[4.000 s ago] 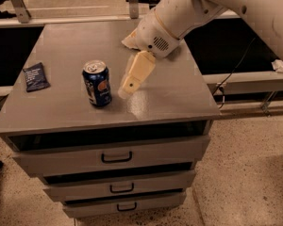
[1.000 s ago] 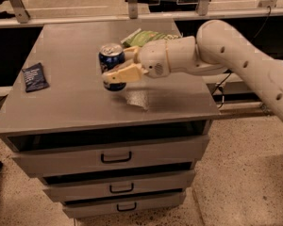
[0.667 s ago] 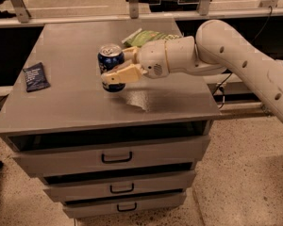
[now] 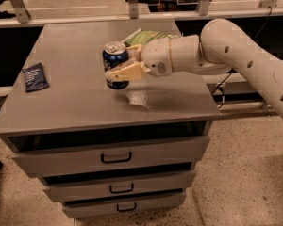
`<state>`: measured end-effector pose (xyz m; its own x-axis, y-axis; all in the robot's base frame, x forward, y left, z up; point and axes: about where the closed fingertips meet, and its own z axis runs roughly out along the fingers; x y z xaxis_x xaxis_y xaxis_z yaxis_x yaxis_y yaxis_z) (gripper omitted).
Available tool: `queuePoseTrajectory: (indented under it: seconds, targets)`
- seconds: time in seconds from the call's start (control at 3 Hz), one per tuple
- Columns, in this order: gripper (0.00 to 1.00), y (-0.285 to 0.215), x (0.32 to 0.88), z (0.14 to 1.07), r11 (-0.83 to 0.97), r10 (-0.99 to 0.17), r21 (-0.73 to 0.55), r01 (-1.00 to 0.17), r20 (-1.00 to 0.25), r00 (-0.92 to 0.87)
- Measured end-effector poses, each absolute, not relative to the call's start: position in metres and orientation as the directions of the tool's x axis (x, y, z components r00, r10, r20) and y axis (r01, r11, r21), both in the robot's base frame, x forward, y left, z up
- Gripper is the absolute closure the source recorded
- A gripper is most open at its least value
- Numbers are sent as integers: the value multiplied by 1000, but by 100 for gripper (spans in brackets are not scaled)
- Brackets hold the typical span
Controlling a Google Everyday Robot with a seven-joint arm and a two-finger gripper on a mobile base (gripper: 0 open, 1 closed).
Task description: Move pepsi can near green jalapeno chip bag
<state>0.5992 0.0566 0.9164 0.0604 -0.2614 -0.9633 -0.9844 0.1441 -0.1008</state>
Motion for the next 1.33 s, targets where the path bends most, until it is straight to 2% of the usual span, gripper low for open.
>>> queuePoseTrajectory:
  seconds: [0.33,0.67,1.0,1.33]
  targets:
    - [100,3,621,940,275,-281,-192,-942,-953,112]
    - [100,-75,650,964,446,-299,-280,-850,-942,153]
    - [100,-130,681,975,564,-315,-322,-760,-935,162]
    - [100,-164,709,974,633,-319,-331,-700,-935,154]
